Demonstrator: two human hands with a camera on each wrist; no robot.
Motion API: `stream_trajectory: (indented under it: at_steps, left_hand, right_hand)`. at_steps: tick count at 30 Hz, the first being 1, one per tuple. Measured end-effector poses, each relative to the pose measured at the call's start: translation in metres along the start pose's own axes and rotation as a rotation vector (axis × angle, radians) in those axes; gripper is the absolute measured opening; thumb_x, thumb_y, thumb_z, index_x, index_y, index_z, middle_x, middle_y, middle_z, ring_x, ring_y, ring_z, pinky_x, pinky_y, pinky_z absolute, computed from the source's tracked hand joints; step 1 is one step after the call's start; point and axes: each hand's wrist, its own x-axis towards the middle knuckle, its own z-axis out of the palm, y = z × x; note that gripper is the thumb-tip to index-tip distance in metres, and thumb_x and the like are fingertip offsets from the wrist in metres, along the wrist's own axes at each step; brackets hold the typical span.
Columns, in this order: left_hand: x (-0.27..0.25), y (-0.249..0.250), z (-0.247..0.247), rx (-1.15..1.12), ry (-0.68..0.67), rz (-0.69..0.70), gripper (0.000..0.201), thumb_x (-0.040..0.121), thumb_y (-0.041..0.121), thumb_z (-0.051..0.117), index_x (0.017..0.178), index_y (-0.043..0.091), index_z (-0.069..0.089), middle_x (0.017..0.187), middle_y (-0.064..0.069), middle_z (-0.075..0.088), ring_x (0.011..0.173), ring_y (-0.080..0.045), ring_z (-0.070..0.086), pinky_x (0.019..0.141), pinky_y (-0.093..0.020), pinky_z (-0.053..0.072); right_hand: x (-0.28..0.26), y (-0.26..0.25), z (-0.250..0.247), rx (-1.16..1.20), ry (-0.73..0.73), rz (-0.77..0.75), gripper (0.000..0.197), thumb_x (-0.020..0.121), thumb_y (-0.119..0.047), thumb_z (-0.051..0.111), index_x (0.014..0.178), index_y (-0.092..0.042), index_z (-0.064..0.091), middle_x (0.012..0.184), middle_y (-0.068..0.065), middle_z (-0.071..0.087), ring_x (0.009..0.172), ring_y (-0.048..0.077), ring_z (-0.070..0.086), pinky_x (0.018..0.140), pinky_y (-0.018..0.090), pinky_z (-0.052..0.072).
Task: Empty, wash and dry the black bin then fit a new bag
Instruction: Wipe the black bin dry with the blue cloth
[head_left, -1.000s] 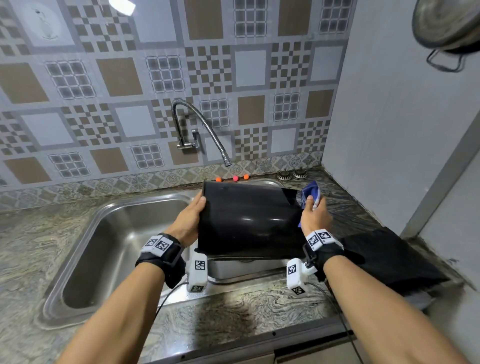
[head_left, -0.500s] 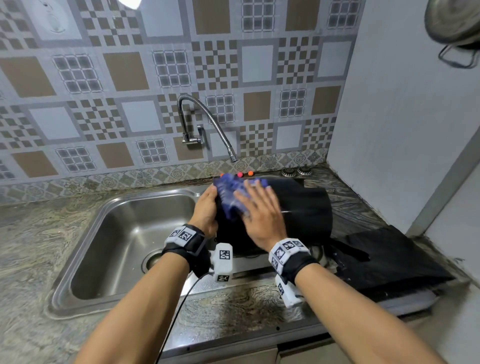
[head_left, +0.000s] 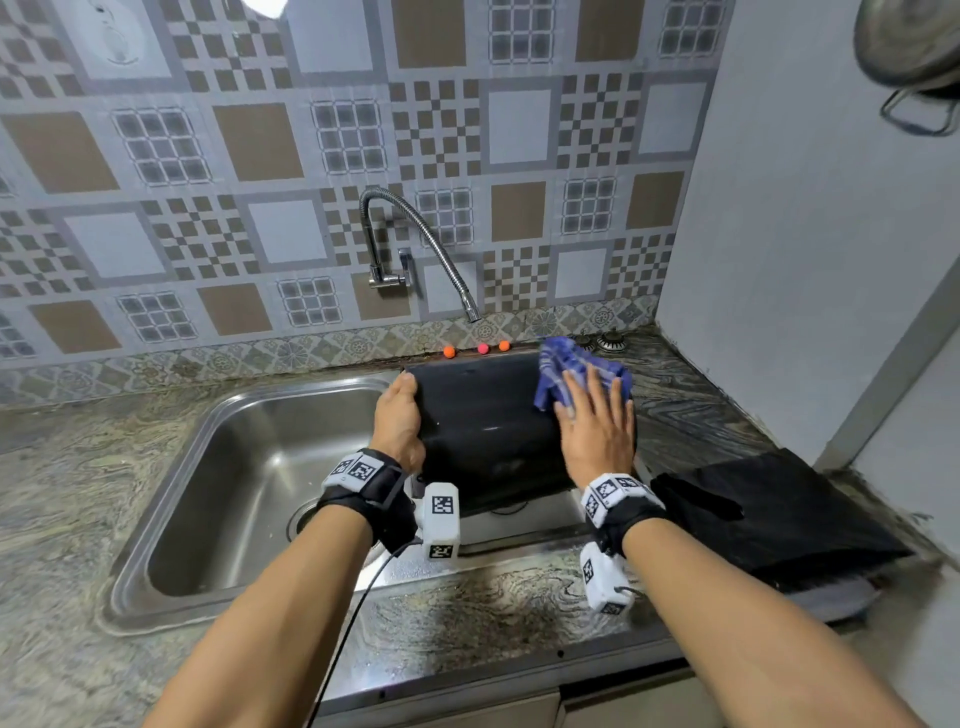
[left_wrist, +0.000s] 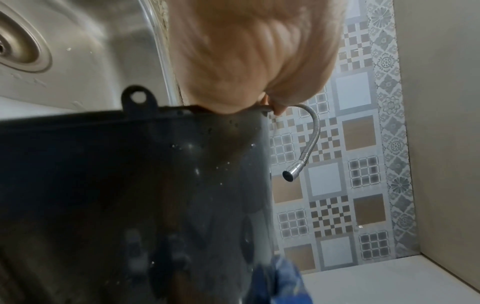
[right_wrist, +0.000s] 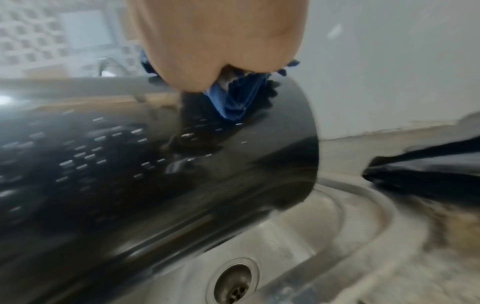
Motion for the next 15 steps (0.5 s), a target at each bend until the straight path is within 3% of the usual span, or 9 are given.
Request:
stream_trajectory:
  at_steps: [3, 5, 7, 9, 11, 13, 15]
  left_hand:
    - [0.004, 0.003, -0.004, 0.021, 0.003, 0.007, 0.026, 0.101, 0.026, 0.046, 0.089, 0.017, 0.066, 0.093, -0.011, 0.069, 0.093, -0.028, 0.062, 0.096, -0.055, 0.05]
    - [0.005, 0.005, -0.005, 0.028, 0.007, 0.007, 0.026, 0.101, 0.025, 0.047, 0.087, 0.016, 0.067, 0.09, -0.011, 0.07, 0.093, -0.028, 0.063, 0.096, -0.055, 0.051]
    - [0.006, 0.007, -0.007, 0.042, 0.023, 0.008, 0.024, 0.1, 0.024, 0.048, 0.087, 0.016, 0.067, 0.09, -0.01, 0.069, 0.092, -0.028, 0.062, 0.096, -0.055, 0.051]
    - [0.008, 0.008, -0.006, 0.039, 0.031, 0.014, 0.022, 0.101, 0.024, 0.048, 0.089, 0.016, 0.064, 0.09, -0.01, 0.068, 0.09, -0.027, 0.062, 0.095, -0.051, 0.052]
    - [0.009, 0.008, -0.005, 0.051, 0.053, 0.026, 0.016, 0.1, 0.021, 0.049, 0.09, 0.016, 0.061, 0.092, -0.011, 0.065, 0.085, -0.025, 0.061, 0.087, -0.044, 0.054]
    - [0.008, 0.009, -0.004, 0.035, 0.068, 0.002, 0.012, 0.093, 0.014, 0.049, 0.091, 0.014, 0.061, 0.089, -0.011, 0.063, 0.073, -0.023, 0.059, 0.07, -0.034, 0.055]
    - [0.003, 0.011, -0.003, 0.047, 0.014, -0.012, 0.022, 0.09, 0.01, 0.043, 0.096, 0.013, 0.063, 0.08, -0.008, 0.066, 0.064, -0.021, 0.061, 0.055, -0.026, 0.054]
  right_hand:
    - [0.001, 0.031, -0.004, 0.149, -0.016, 0.189, 0.05, 0.101, -0.036, 0.04, 0.148, -0.022, 0.034, 0.155, 0.012, 0.031, 0.141, 0.037, 0.031, 0.112, 0.05, 0.034]
    - [-0.001, 0.04, -0.013, 0.308, -0.027, 0.366, 0.048, 0.102, -0.037, 0.036, 0.147, -0.019, 0.036, 0.147, 0.016, 0.043, 0.131, 0.039, 0.045, 0.1, 0.047, 0.043]
    - [-0.001, 0.044, -0.019, 0.43, -0.059, 0.557, 0.048, 0.103, -0.039, 0.033, 0.14, -0.011, 0.044, 0.131, 0.024, 0.056, 0.117, 0.043, 0.055, 0.093, 0.044, 0.043]
    - [-0.002, 0.046, -0.018, 0.551, -0.058, 0.633, 0.049, 0.103, -0.04, 0.034, 0.137, -0.007, 0.047, 0.128, 0.026, 0.058, 0.115, 0.043, 0.055, 0.094, 0.043, 0.041]
    - [-0.003, 0.047, -0.013, 0.615, -0.023, 0.637, 0.047, 0.102, -0.04, 0.036, 0.135, -0.008, 0.049, 0.127, 0.024, 0.059, 0.114, 0.042, 0.055, 0.095, 0.043, 0.041]
    - [-0.002, 0.047, -0.011, 0.628, 0.011, 0.647, 0.045, 0.102, -0.04, 0.037, 0.133, -0.01, 0.05, 0.125, 0.022, 0.06, 0.112, 0.042, 0.057, 0.093, 0.043, 0.042]
    - [-0.001, 0.047, -0.014, 0.627, 0.037, 0.65, 0.043, 0.102, -0.039, 0.037, 0.132, -0.011, 0.05, 0.124, 0.021, 0.061, 0.111, 0.041, 0.057, 0.09, 0.042, 0.042]
